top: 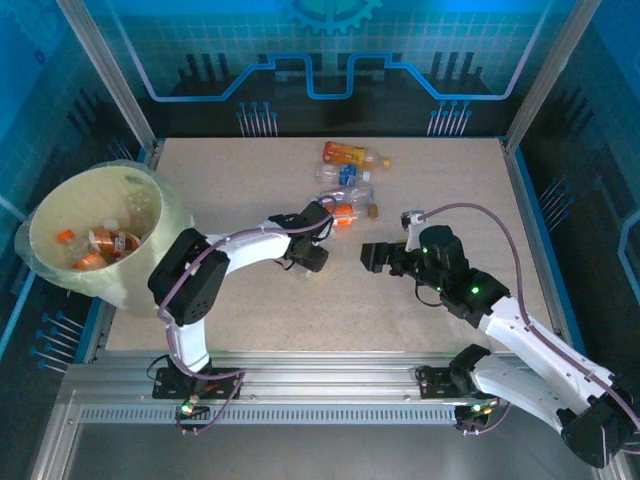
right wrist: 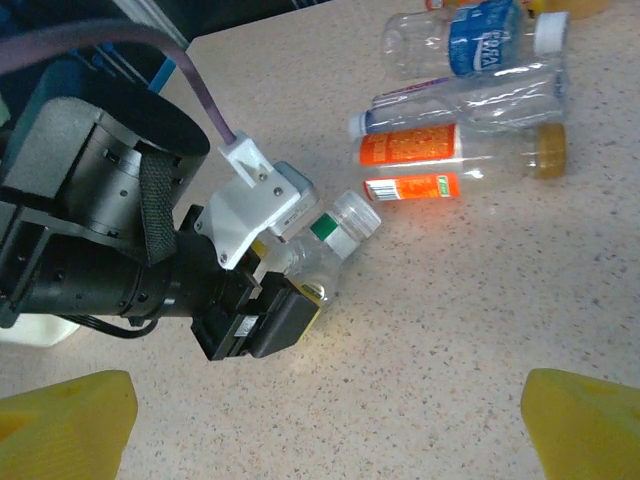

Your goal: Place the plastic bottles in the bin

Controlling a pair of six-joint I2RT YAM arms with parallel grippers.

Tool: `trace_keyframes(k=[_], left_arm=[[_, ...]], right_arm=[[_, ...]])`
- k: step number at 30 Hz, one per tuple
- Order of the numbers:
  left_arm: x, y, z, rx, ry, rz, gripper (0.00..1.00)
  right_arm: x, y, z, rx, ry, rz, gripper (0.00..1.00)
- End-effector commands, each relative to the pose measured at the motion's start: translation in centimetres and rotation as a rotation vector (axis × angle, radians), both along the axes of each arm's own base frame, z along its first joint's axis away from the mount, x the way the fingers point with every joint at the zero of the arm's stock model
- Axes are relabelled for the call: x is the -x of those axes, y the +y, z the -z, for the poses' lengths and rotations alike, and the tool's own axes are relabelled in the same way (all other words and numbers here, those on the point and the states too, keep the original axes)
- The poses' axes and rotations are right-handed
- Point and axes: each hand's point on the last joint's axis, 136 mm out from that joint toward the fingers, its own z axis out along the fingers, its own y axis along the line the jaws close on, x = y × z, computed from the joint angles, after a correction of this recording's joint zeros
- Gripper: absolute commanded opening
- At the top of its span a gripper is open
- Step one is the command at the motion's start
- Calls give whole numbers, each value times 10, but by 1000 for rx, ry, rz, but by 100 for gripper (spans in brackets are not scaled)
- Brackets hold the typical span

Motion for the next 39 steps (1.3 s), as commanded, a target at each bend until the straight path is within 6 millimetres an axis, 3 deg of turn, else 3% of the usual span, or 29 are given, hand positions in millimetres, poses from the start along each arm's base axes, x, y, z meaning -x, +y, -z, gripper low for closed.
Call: trace_keyframes(k=[1, 13, 22, 29, 35, 39], left_arm=[[-1, -3, -30, 105, -61, -51, 48], [5, 29, -129, 281, -290, -153, 48], [33, 57, -230, 410, -485, -151, 49], [57, 85, -295, 418, -626, -163, 50], [62, 119, -338, 335, -758, -242, 49], [57, 169, -369, 160, -891, -423, 49]], right_arm=[[-2, 17, -24, 11, -109, -71, 100], [15, 69, -56, -5, -310, -305, 100], [10, 73, -68, 9, -383, -302, 100], [9, 73, -70, 5, -395, -290, 100], [8, 71, -69, 12, -390, -279, 100], [7, 70, -69, 10, -388, -274, 100]])
